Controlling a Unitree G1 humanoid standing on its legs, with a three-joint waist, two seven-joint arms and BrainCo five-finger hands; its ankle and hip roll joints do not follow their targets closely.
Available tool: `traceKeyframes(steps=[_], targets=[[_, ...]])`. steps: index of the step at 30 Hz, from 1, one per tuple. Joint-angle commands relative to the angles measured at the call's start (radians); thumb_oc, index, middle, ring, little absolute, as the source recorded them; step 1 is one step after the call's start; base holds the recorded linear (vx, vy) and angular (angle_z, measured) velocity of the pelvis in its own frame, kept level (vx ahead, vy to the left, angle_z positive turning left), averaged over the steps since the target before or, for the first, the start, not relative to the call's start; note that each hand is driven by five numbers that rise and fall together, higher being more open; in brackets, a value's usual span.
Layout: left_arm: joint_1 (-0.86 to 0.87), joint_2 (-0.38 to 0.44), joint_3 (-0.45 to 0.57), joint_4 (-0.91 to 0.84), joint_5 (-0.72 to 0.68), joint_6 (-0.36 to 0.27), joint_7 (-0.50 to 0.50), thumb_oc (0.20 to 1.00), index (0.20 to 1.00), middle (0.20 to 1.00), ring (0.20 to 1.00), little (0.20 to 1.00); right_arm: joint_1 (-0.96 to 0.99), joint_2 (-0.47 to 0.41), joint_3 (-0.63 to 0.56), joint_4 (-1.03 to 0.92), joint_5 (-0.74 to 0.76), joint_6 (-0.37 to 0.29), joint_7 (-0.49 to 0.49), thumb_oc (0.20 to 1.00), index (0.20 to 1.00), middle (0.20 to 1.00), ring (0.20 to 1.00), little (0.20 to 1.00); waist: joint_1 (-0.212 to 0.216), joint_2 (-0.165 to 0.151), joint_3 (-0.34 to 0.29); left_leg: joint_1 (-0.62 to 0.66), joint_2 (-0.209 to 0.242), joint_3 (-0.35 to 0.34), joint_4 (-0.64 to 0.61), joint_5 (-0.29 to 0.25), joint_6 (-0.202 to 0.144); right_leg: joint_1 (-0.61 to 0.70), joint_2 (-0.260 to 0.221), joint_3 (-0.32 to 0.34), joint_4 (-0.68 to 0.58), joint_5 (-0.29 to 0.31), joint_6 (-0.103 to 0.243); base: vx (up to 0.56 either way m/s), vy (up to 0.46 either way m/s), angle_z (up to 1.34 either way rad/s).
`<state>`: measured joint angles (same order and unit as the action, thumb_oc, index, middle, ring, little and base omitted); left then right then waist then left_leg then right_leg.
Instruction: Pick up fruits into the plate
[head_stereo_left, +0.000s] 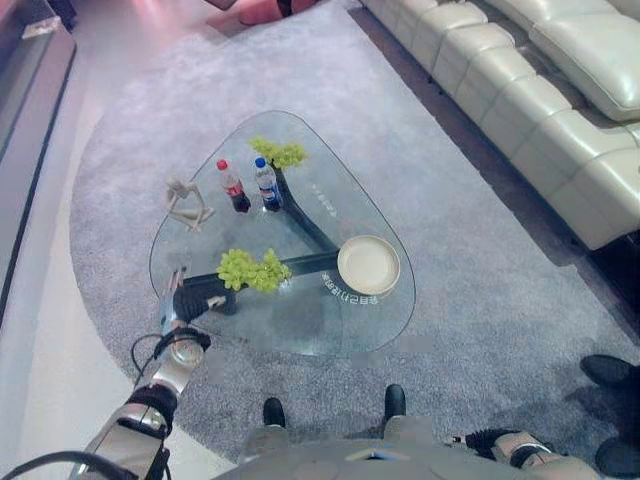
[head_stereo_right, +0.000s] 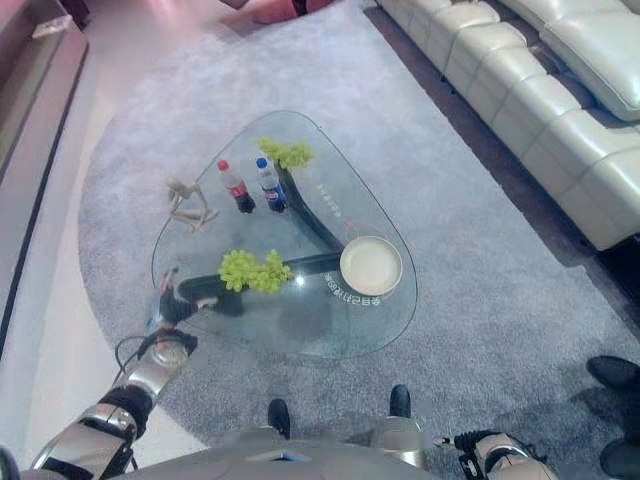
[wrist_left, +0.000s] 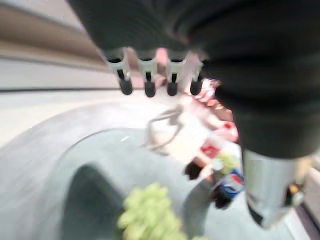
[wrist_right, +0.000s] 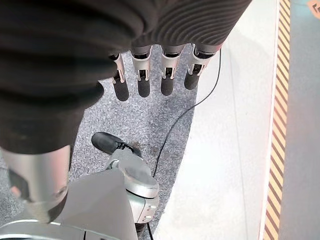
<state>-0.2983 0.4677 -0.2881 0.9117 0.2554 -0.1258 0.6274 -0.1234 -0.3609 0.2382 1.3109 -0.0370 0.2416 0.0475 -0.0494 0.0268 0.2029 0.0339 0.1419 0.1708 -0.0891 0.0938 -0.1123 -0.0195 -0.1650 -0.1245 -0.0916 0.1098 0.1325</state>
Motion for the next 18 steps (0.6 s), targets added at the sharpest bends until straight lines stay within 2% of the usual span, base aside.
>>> traceKeyframes(steps=[1,5,8,9,14,18], targets=[[-0.188,0.111,-0.034,0.003,0.157,0.039,0.057,1.000,1.000,1.000,1.000,1.000,-0.091,-0.041,0.060,-0.003,0.051,-0.023,-0.031,1.000,1.000,1.000,1.000,1.000,-0.022,-0.013,0.107,-0.060,-0.051,-0.001,0.046,-0.112,0.050,-0.046,0.036,0.030,0.100,-0.116,-0.013,-0.23,0.047,-0.08],[-0.301,0.193,-0.090,0.018,0.172,0.051,0.048,1.000,1.000,1.000,1.000,1.000,-0.128,-0.076,0.071,-0.016,0.051,-0.040,-0.032,1.000,1.000,1.000,1.000,1.000,-0.042,-0.012,0.173,-0.126,-0.056,0.022,0.082,-0.103,0.046,-0.109,0.041,0.040,0.125,-0.110,-0.021,-0.16,0.039,-0.05],[-0.396,0.252,-0.134,0.049,0.253,0.056,0.040,1.000,1.000,1.000,1.000,1.000,-0.154,-0.109,0.072,-0.025,0.058,-0.052,-0.037,1.000,1.000,1.000,1.000,1.000,-0.056,-0.017,0.229,-0.178,-0.062,0.039,0.110,-0.097,0.043,-0.158,0.042,0.042,0.137,-0.098,-0.024,-0.14,0.023,-0.05],[-0.436,0.278,-0.165,0.068,0.285,0.043,0.042,1.000,1.000,1.000,1.000,1.000,-0.168,-0.128,0.073,-0.023,0.080,-0.075,-0.050,1.000,1.000,1.000,1.000,1.000,-0.063,-0.018,0.255,-0.208,-0.064,0.042,0.125,-0.092,0.040,-0.192,0.042,0.043,0.150,-0.092,-0.025,-0.11,0.029,-0.01],[-0.541,0.342,-0.243,0.107,0.351,0.032,-0.011,1.000,1.000,1.000,1.000,1.000,-0.210,-0.174,0.070,-0.069,0.089,-0.128,-0.081,1.000,1.000,1.000,1.000,1.000,-0.082,-0.019,0.313,-0.288,-0.078,0.045,0.166,-0.090,0.039,-0.284,0.048,0.047,0.188,-0.083,-0.028,-0.09,0.039,-0.04],[-0.578,0.365,-0.284,0.130,0.386,0.049,-0.028,1.000,1.000,1.000,1.000,1.000,-0.207,-0.186,0.067,-0.110,0.103,-0.138,-0.097,1.000,1.000,1.000,1.000,1.000,-0.094,-0.022,0.317,-0.335,-0.088,0.046,0.177,-0.088,0.041,-0.336,0.050,0.046,0.200,-0.080,-0.028,-0.01,0.013,-0.02]])
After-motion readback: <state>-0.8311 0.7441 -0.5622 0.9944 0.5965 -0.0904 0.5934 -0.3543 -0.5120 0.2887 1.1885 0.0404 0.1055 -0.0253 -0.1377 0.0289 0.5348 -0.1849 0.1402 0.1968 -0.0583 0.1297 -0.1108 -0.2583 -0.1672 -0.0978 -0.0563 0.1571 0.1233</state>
